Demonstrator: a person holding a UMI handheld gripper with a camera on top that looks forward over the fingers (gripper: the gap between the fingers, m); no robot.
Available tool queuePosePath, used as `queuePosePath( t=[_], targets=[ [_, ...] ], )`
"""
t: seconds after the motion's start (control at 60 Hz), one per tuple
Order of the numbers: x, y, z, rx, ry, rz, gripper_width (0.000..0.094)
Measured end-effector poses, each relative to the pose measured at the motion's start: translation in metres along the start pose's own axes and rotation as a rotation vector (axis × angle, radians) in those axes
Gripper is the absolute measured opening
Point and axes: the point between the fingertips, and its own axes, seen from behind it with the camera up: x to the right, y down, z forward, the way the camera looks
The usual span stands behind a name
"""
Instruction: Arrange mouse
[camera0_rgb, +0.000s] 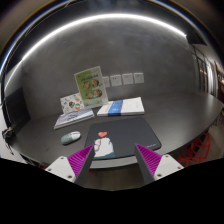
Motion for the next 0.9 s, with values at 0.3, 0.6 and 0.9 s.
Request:
queuePosePath(
  t=[0.3,0.6,0.9],
  targets=[
    [-0.04,0.003,0.032,-0.025,-0.092,-0.025,0.0832],
    [-0.194,0.048,0.112,-0.119,-0.182,-0.059,0.0832],
    [-0.226,0.056,0.183,-0.195,-0.008,-0.11,0.0845]
  ],
)
